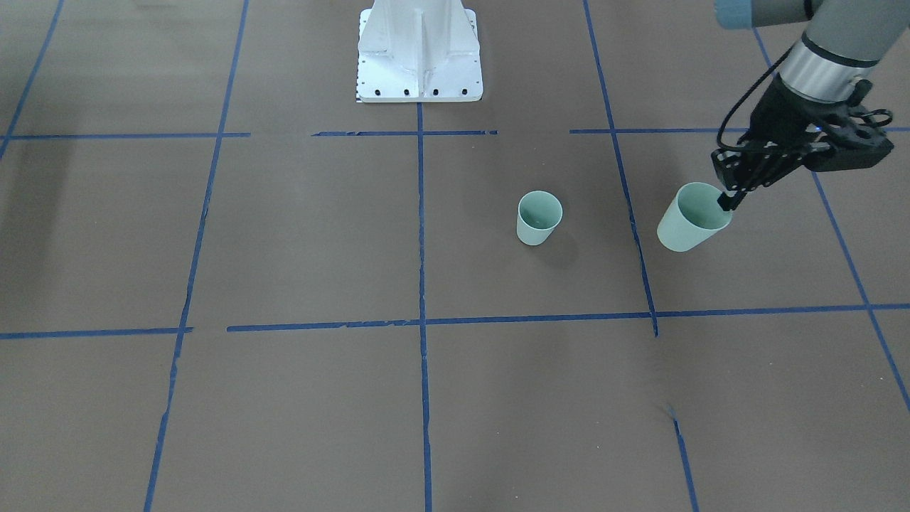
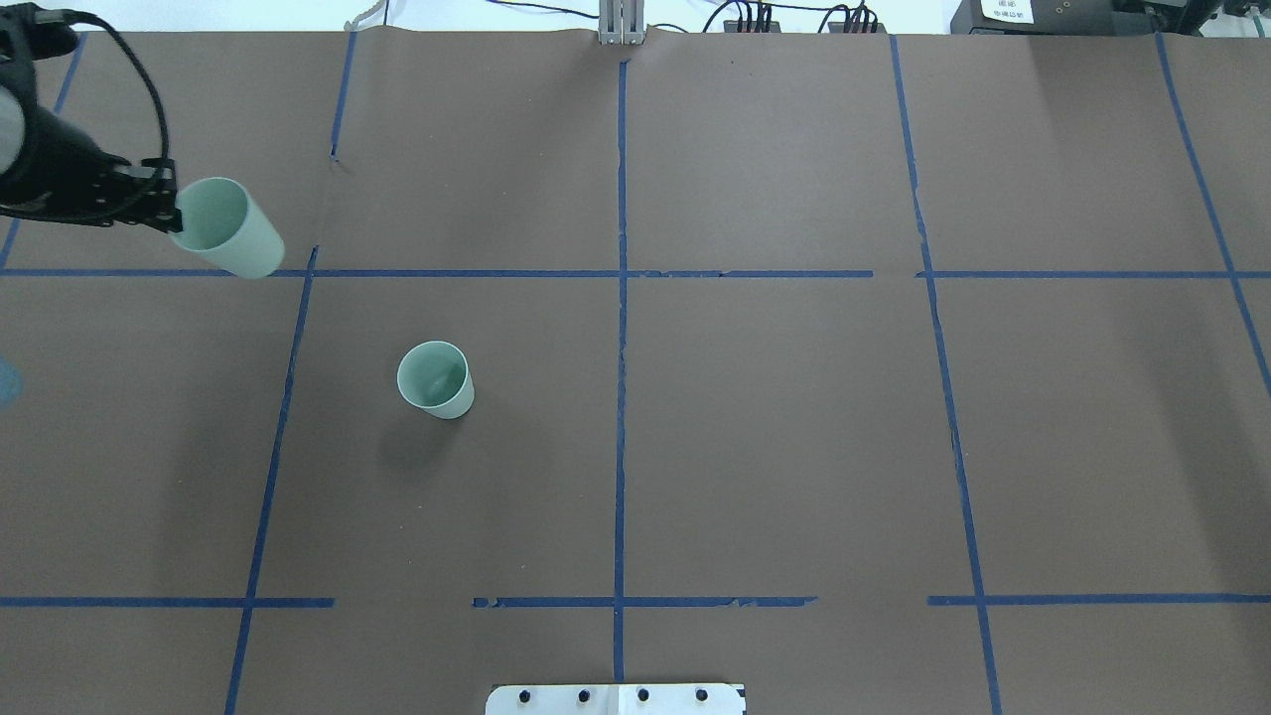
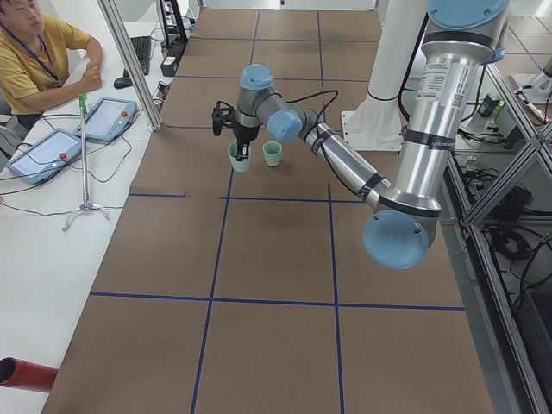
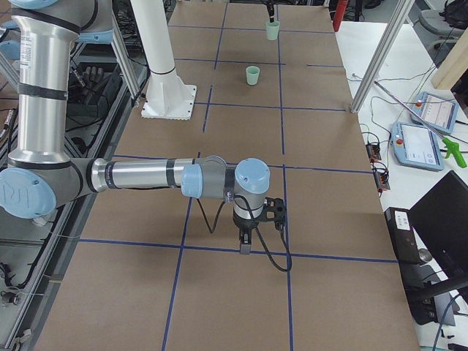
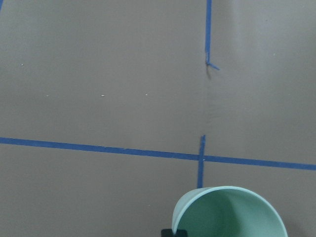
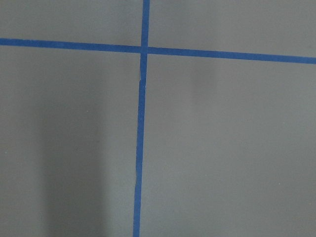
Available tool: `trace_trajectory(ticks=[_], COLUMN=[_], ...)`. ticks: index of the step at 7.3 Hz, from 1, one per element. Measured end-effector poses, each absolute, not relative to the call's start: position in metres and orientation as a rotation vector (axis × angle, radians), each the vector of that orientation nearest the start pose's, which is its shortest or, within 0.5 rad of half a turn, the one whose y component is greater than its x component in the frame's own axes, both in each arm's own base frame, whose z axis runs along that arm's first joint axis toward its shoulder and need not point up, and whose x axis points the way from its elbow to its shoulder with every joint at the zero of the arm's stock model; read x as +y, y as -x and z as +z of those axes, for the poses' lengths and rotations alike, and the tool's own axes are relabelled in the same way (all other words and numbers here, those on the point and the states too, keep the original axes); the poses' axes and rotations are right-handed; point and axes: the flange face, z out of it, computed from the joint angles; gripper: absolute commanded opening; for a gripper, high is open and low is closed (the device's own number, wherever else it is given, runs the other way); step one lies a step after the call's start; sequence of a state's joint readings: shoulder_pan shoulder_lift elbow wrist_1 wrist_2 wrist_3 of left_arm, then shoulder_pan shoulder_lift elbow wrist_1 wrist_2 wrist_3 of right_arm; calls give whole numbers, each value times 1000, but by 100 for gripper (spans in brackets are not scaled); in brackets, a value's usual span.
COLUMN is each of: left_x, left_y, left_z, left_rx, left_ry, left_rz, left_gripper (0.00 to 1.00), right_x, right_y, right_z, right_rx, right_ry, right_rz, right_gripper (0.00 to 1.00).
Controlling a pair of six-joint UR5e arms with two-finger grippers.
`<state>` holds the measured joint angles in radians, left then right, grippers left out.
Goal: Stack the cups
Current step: 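Lift the grasped cup and carry it over the other green cup, then lower the held cup into the other cup and open the left gripper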
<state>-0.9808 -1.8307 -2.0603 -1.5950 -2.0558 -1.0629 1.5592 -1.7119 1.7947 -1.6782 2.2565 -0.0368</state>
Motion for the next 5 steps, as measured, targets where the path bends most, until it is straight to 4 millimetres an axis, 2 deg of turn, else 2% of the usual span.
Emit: trace_trajectory(ticks=[1, 2, 3, 5], left_x=[-478, -465, -451, -430], left_y=[-263, -300, -331, -366], left_z=[271, 254, 245, 238], left_rx=[872, 869, 864, 861], left_ry=[-145, -114, -91, -63], left_rz=[-268, -274, -275, -277], left_gripper=[0, 0, 0, 0], right_x=[-430, -430, -430, -430], right_y=[-65, -65, -65, -65], right_z=[630, 630, 630, 630], right_rx=[-686, -686, -686, -686], right_ry=[15, 15, 15, 15], right_rz=[-38, -38, -38, -38], right_gripper=[100, 100, 100, 100])
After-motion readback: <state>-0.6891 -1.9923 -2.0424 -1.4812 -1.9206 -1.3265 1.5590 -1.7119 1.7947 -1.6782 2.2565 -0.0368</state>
